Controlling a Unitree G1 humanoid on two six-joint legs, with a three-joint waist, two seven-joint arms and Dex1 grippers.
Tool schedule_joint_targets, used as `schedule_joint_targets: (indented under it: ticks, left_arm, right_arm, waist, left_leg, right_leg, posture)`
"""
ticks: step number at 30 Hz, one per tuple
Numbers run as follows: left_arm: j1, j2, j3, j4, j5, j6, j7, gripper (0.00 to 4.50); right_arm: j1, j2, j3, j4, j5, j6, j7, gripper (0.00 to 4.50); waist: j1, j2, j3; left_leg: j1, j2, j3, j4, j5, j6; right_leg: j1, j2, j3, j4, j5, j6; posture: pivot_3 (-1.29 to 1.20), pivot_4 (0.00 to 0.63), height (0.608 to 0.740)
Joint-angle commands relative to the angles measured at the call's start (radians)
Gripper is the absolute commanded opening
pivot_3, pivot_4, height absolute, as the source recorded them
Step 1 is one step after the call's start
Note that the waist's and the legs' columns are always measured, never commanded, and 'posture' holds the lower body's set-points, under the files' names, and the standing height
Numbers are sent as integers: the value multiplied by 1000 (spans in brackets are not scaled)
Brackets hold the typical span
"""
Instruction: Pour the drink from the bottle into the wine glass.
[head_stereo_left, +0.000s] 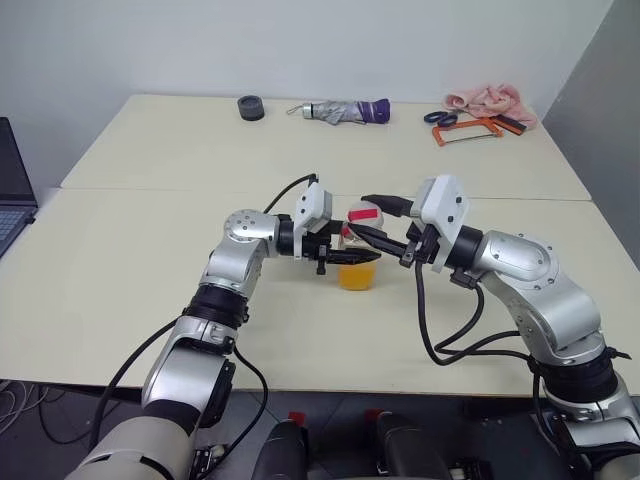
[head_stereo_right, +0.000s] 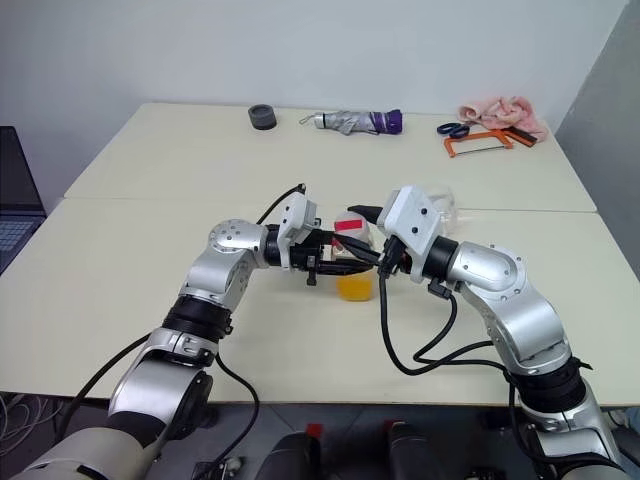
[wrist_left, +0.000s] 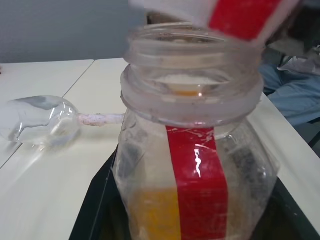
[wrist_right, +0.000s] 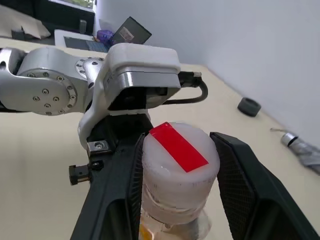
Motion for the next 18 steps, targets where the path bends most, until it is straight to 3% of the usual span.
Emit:
schedule_joint_targets:
  ticks: [1, 6, 8, 11, 15, 18]
  left_arm:
    - [-2, 5, 22, -50, -24, -6, 1, 1757]
    - [13, 12, 32, -65, -28, 5, 20, 1745]
    - [18, 18, 38, -71, -31, 11, 26, 1745]
    - [26, 26, 45, -80, -35, 21, 31, 1745]
    - [34, 31, 60, -94, -40, 36, 45, 1745]
    - [35, 37, 69, -112, -48, 50, 56, 1745]
  right_arm:
    - [9, -6, -28, -18, -40, -63, -13, 1742]
    - [98, 46, -267, -119, 253, 144, -85, 1740]
    - [164, 27, -338, -145, 294, 184, -99, 1739]
    - [320, -12, -408, -163, 285, 187, -98, 1738]
    - [550, -58, -413, -64, 97, 64, -134, 1738]
    - [634, -36, -408, 25, 35, -16, -149, 1738]
  waist:
    - [0, 0, 0]
    - [1, 0, 0]
    - [3, 0, 0]
    - [7, 0, 0]
    - [4, 0, 0]
    - [0, 0, 0]
  left_leg:
    - [0, 0, 0, 0, 0, 0]
    - [0, 0, 0, 0, 0, 0]
    - [0, 0, -1, 0, 0, 0]
    - [0, -1, -1, 0, 0, 0]
    - [0, -2, 0, 0, 0, 0]
    - [2, -2, 1, 0, 0, 0]
  right_leg:
    - [0, 0, 0, 0, 0, 0]
    - [0, 0, 0, 0, 0, 0]
    - [0, -1, 0, 0, 0, 0]
    - [1, -3, -1, -1, 0, 0]
    - [1, -3, 0, -1, 0, 0]
    - [1, -2, 2, 0, -1, 1]
  posture:
    - [0, 150, 740]
    - [0, 150, 740]
    - [0, 150, 740]
    - [0, 150, 740]
    - [0, 150, 740]
    - [0, 150, 740]
